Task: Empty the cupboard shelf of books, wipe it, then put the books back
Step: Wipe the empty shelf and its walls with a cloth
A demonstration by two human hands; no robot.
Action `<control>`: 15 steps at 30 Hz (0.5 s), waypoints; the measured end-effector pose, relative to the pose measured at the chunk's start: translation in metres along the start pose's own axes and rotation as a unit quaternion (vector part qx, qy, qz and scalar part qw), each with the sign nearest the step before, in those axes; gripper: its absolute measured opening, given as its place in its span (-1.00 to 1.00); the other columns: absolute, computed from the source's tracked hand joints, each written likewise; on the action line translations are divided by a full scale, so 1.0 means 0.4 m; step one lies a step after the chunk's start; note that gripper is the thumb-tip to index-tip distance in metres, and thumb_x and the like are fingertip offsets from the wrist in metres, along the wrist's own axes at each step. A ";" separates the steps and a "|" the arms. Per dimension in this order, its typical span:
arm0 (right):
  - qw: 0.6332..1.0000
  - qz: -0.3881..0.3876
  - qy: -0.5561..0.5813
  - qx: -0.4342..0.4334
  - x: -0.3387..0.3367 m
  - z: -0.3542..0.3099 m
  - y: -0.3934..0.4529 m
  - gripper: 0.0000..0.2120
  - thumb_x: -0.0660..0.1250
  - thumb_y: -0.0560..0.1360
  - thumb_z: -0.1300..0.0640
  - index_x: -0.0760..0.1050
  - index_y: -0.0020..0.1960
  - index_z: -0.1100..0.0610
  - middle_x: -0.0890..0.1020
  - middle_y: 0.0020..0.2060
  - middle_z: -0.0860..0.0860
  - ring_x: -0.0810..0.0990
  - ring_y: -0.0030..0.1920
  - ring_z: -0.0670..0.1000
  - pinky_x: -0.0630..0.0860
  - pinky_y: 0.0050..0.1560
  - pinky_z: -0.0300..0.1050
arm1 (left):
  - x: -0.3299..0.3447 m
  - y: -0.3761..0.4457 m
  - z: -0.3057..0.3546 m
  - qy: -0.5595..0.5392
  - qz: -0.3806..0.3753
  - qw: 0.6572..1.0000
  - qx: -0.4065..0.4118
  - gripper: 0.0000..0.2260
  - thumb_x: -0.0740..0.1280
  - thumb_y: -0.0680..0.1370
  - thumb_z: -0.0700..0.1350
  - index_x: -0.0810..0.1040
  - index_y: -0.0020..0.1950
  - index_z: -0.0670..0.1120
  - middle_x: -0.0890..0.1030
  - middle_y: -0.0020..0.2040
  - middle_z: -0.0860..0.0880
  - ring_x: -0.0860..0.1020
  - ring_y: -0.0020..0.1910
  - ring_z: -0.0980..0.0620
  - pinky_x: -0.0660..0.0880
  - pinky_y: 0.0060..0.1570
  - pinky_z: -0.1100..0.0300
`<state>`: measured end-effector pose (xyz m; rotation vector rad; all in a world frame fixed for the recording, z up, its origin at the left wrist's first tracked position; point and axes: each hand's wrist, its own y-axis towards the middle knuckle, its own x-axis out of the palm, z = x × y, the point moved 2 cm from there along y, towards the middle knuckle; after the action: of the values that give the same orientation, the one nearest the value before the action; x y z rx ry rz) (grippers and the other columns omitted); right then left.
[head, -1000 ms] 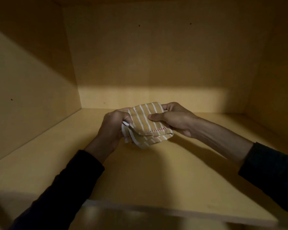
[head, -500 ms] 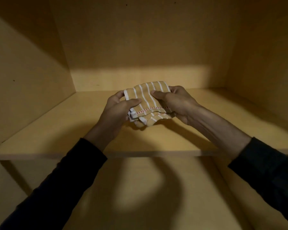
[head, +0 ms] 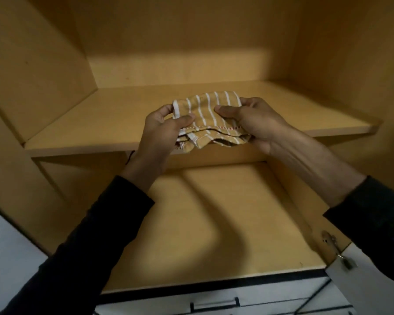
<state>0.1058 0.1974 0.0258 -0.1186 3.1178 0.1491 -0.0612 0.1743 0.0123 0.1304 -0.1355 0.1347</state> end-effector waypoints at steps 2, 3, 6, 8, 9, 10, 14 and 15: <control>1.000 0.003 -0.004 -0.003 -0.012 0.004 -0.036 -0.89 0.42 0.50 0.23 0.62 -0.01 0.26 0.71 -0.20 0.15 0.65 -0.29 0.07 0.57 -0.20 -0.12 | 0.008 -0.029 -0.013 -0.004 0.002 1.000 -0.007 -0.76 0.41 0.53 -0.23 0.59 0.20 -0.14 0.70 0.02 -0.15 0.68 -0.07 -0.16 0.61 -0.06 -0.01; 1.000 0.005 -0.003 0.000 -0.018 0.006 -0.052 -0.93 0.40 0.51 0.24 0.61 -0.03 0.24 0.71 -0.24 0.11 0.65 -0.33 0.02 0.58 -0.24 -0.15 | 0.013 -0.042 -0.019 -0.005 0.002 1.000 -0.009 -0.76 0.41 0.53 -0.22 0.60 0.19 -0.15 0.70 0.03 -0.16 0.68 -0.07 -0.16 0.60 -0.06 -0.01; 1.000 0.009 -0.004 0.006 -0.043 0.014 -0.096 -0.84 0.40 0.51 0.25 0.61 0.08 0.27 0.71 -0.10 0.15 0.68 -0.19 0.07 0.63 -0.07 -0.01 | 0.032 -0.081 -0.034 -0.028 0.001 0.999 -0.017 -0.81 0.39 0.54 -0.23 0.62 0.15 -0.17 0.70 0.02 -0.17 0.67 -0.01 -0.18 0.62 0.02 -0.04; 1.000 0.009 -0.007 0.011 -0.061 0.020 -0.123 -0.79 0.39 0.52 0.25 0.60 0.14 0.27 0.70 -0.03 0.16 0.68 -0.14 0.07 0.63 -0.03 -0.01 | 0.049 -0.105 -0.043 -0.034 0.004 0.999 -0.020 -0.84 0.38 0.54 -0.23 0.63 0.11 -0.17 0.71 -0.01 -0.15 0.68 -0.01 -0.16 0.61 0.05 -0.05; 1.000 0.009 -0.006 0.011 -0.070 0.024 -0.137 -0.79 0.39 0.52 0.25 0.59 0.15 0.26 0.71 -0.02 0.15 0.69 -0.13 0.07 0.63 -0.02 -0.02 | 0.057 -0.117 -0.048 -0.033 0.009 0.999 -0.018 -0.86 0.38 0.54 -0.23 0.64 0.09 -0.17 0.71 -0.02 -0.14 0.68 -0.02 -0.14 0.61 0.05 -0.05; 1.000 0.010 -0.009 0.007 -0.081 0.030 -0.151 -0.78 0.39 0.53 0.24 0.59 0.16 0.25 0.71 -0.02 0.14 0.70 -0.11 0.06 0.64 0.00 -0.02 | 0.065 -0.129 -0.054 -0.030 0.015 0.999 -0.016 -0.88 0.38 0.54 -0.23 0.65 0.06 -0.16 0.71 -0.04 -0.13 0.68 -0.05 -0.13 0.62 0.04 -0.04; 0.999 0.023 -0.028 -0.005 -0.131 0.072 -0.223 -0.80 0.37 0.54 0.23 0.58 0.17 0.19 0.72 -0.03 0.08 0.71 -0.05 0.06 0.62 0.08 0.00 | 0.101 -0.190 -0.093 0.014 0.031 0.999 -0.013 -0.94 0.41 0.52 -0.16 0.67 -0.03 -0.08 0.73 -0.10 -0.07 0.70 -0.11 -0.07 0.62 0.00 -0.05; 0.999 0.029 -0.031 -0.004 -0.146 0.087 -0.243 -0.81 0.37 0.55 0.23 0.58 0.16 0.18 0.71 -0.02 0.08 0.70 -0.02 0.07 0.61 0.10 0.03 | 0.112 -0.207 -0.105 0.025 0.032 0.999 -0.014 -0.93 0.42 0.52 -0.14 0.67 -0.03 -0.07 0.73 -0.10 -0.05 0.70 -0.11 -0.06 0.62 -0.02 -0.03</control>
<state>0.1722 0.1088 -0.0167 -0.0241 3.0599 0.1615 -0.0003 0.1042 -0.0327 0.0941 -0.0924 0.2003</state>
